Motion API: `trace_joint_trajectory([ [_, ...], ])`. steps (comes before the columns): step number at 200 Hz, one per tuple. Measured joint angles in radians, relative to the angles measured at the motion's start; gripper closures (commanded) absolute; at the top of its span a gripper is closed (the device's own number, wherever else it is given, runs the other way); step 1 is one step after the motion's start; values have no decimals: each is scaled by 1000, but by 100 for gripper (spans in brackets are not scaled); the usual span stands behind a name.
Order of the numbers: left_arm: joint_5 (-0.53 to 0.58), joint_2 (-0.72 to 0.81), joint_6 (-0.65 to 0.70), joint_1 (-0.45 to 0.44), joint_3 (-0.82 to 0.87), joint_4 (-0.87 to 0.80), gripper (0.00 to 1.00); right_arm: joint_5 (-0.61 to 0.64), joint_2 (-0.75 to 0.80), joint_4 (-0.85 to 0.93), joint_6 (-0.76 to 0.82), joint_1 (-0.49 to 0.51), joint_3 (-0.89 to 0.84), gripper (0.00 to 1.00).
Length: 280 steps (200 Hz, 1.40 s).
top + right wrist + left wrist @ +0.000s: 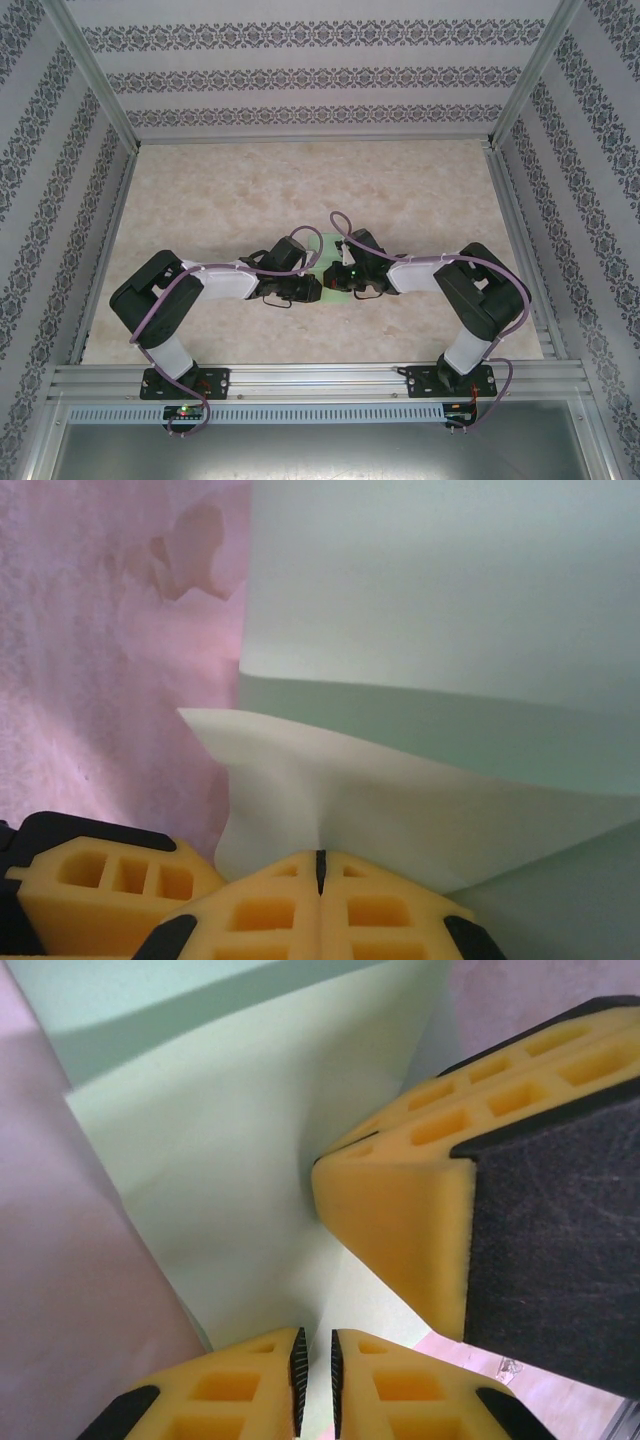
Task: Fold a paper plane with a square sheet of paper (fold left side to right side)
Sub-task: Fold the triangle a second time at the center of the table.
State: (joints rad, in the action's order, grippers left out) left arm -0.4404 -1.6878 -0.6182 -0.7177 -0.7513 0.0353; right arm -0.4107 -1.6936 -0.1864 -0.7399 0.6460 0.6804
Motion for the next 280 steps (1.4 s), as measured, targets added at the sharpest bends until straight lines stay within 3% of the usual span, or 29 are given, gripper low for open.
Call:
trace_joint_trajectory([
  [87, 0, -5, 0, 0, 0, 9, 81, -17, 0, 35, 65, -47, 11, 100],
  [217, 0, -13, 0, 0, 0, 30, 81, -26, 3, 112, 143, -278, 44, 100],
  [250, -1, -12, -1, 0, 0, 32, 81, -22, 75, 145, 142, -280, 43, 100],
  [280, -2, -12, -1, 0, 0, 32, 80, -48, 115, 76, 87, -216, 20, 100],
])
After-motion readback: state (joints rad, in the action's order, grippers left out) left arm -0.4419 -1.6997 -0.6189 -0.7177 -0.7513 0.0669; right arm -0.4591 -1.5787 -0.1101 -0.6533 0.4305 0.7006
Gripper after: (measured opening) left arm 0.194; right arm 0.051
